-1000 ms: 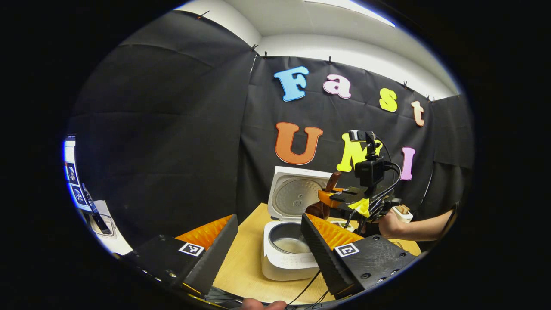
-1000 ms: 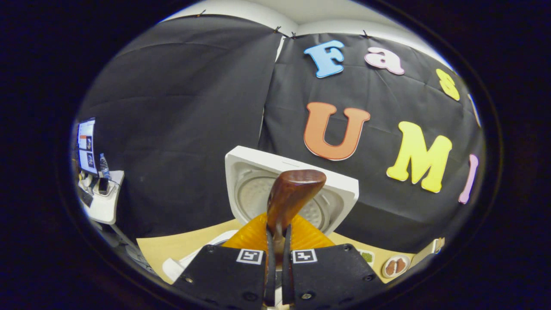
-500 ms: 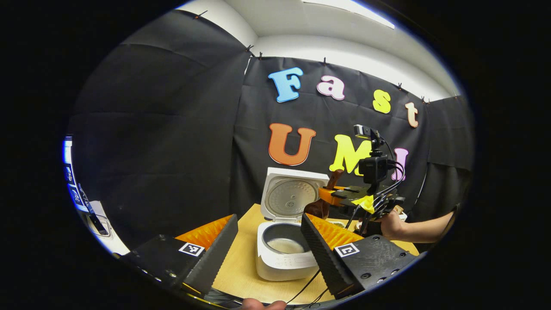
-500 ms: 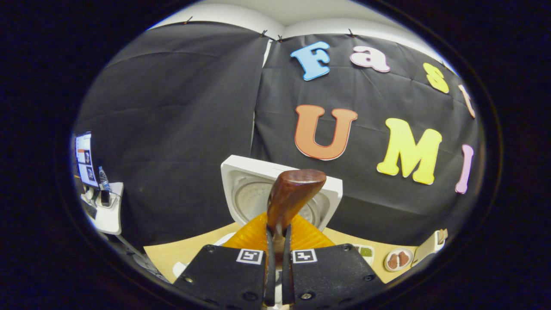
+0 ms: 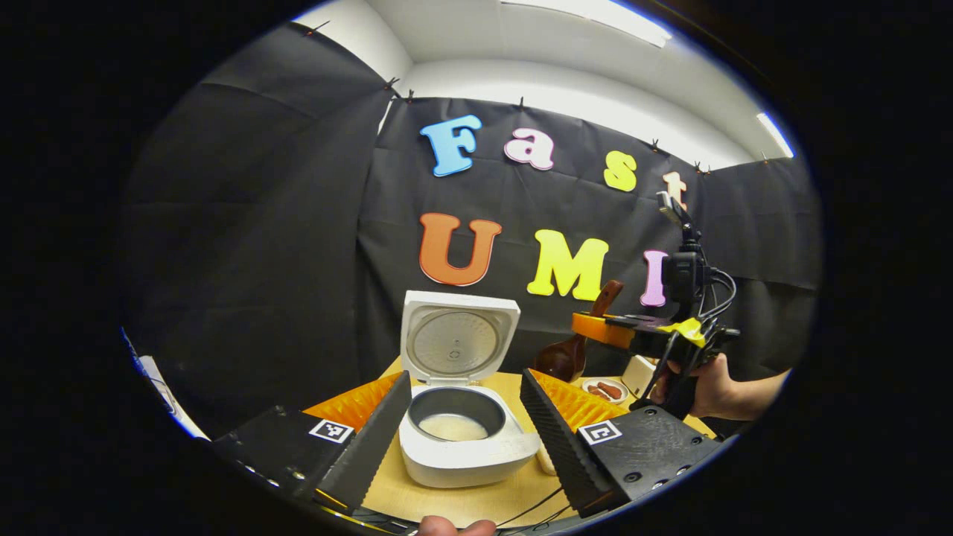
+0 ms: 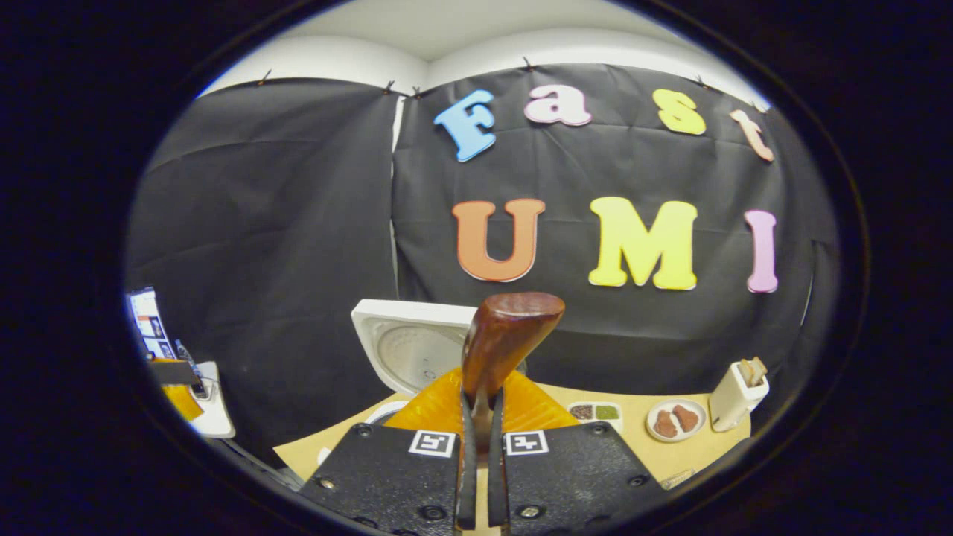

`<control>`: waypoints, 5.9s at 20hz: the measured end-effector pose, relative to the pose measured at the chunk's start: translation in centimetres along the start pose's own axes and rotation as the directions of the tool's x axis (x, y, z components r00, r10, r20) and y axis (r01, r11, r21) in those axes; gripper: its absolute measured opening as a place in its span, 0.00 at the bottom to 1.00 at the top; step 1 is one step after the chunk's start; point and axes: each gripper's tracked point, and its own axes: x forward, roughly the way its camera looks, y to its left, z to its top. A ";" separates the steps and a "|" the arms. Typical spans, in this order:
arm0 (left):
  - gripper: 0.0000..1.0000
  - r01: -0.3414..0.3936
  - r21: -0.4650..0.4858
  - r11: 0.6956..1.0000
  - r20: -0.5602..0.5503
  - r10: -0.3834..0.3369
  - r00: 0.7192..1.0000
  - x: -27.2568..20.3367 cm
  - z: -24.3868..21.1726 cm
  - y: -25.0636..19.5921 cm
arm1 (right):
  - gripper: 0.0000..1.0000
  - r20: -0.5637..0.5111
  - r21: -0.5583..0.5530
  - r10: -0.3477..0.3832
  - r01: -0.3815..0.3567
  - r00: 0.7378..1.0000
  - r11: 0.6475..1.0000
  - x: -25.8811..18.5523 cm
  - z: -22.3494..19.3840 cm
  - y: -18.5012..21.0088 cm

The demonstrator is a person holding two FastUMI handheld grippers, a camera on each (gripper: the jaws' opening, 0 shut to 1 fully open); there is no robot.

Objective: Close the left gripper, press the button to open the rice cooker; take a wooden spoon from the chopstick holder with the right hand, scoop a spoonful of rice and pour it into the rice cooker, then put the wooden spoon back into the chopstick holder.

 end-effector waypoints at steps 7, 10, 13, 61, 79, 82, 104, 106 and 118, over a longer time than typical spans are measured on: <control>0.94 0.054 0.004 0.999 0.007 -0.054 0.999 1.3 -0.4 -5.1 | 0.11 0.028 0.115 -0.207 0.203 0.978 0.972 -8.7 1.4 -14.3; 0.94 0.074 -0.009 0.997 -0.016 -0.074 0.997 2.1 -1.2 -6.9 | 0.11 0.014 0.139 -0.296 0.291 0.955 0.947 -11.9 0.1 -19.7; 0.94 0.070 -0.026 0.997 -0.024 -0.071 0.997 3.1 -1.3 -8.3 | 0.11 -0.022 0.177 -0.359 0.357 0.933 0.917 -13.8 -2.0 -24.5; 0.94 -0.042 0.056 0.998 -0.035 0.044 0.998 11.1 4.1 -12.8 | 0.96 -0.179 0.191 -0.513 0.541 0.840 0.819 -14.4 -19.2 -39.8; 0.96 -0.217 0.088 0.972 -0.184 0.230 0.956 32.9 8.1 2.8 | 0.99 0.026 0.088 -0.562 0.558 0.826 0.825 -23.7 -5.9 -32.9; 0.93 -0.208 0.086 0.974 -0.284 0.224 0.932 34.3 5.6 4.0 | 1.00 0.002 0.067 -0.543 0.541 0.840 0.838 -23.5 -5.7 -31.3; 0.96 -0.192 0.081 0.978 -0.521 0.206 0.828 21.3 -6.6 0.8 | 1.00 -0.022 0.116 -0.383 0.383 0.924 0.917 -19.8 -6.0 -25.2; 0.96 -0.188 0.077 0.979 -0.551 0.199 0.810 19.3 -9.2 0.4 | 0.99 -0.018 0.097 -0.355 0.355 0.935 0.930 -19.6 -5.8 -24.0; 0.97 -0.238 -0.014 0.971 -0.711 0.157 0.685 15.0 -19.6 -0.2 | 0.99 -0.051 0.086 -0.292 0.296 0.955 0.951 -18.6 -6.7 -20.9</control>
